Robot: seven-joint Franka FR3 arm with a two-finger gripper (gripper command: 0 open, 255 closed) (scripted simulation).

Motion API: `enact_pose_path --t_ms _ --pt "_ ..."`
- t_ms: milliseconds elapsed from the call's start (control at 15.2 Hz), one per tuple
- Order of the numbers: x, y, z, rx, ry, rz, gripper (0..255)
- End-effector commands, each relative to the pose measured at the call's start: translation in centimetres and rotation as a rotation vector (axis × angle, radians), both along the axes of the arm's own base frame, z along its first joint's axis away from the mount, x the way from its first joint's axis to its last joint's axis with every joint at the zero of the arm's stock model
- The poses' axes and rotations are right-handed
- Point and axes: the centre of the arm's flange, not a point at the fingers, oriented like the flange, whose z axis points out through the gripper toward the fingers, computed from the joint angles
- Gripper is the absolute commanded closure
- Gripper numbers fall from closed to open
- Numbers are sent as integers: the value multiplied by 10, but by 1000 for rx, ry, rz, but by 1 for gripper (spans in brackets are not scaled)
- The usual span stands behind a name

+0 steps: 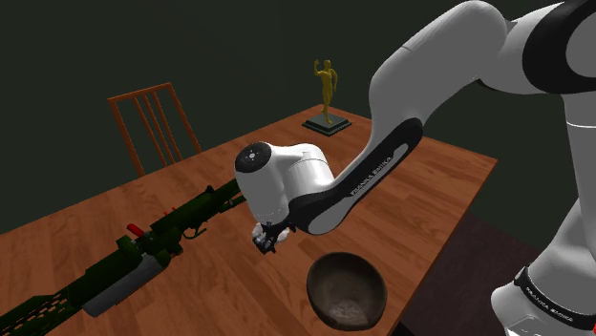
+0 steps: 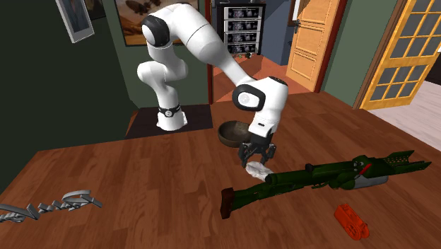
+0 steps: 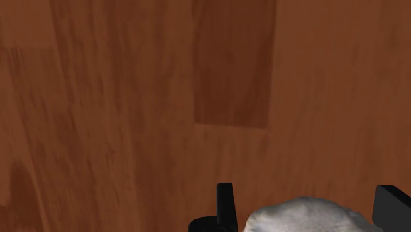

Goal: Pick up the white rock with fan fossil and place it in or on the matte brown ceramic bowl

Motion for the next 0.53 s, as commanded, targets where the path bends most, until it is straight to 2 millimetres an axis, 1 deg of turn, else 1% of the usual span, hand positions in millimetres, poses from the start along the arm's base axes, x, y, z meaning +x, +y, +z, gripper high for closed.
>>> enact_pose_path --t_ms 0,66,462 --pt "0 0 0 0 0 0 255" --pt "0 0 0 0 0 0 255" --pt "0 0 31 0 0 0 255"
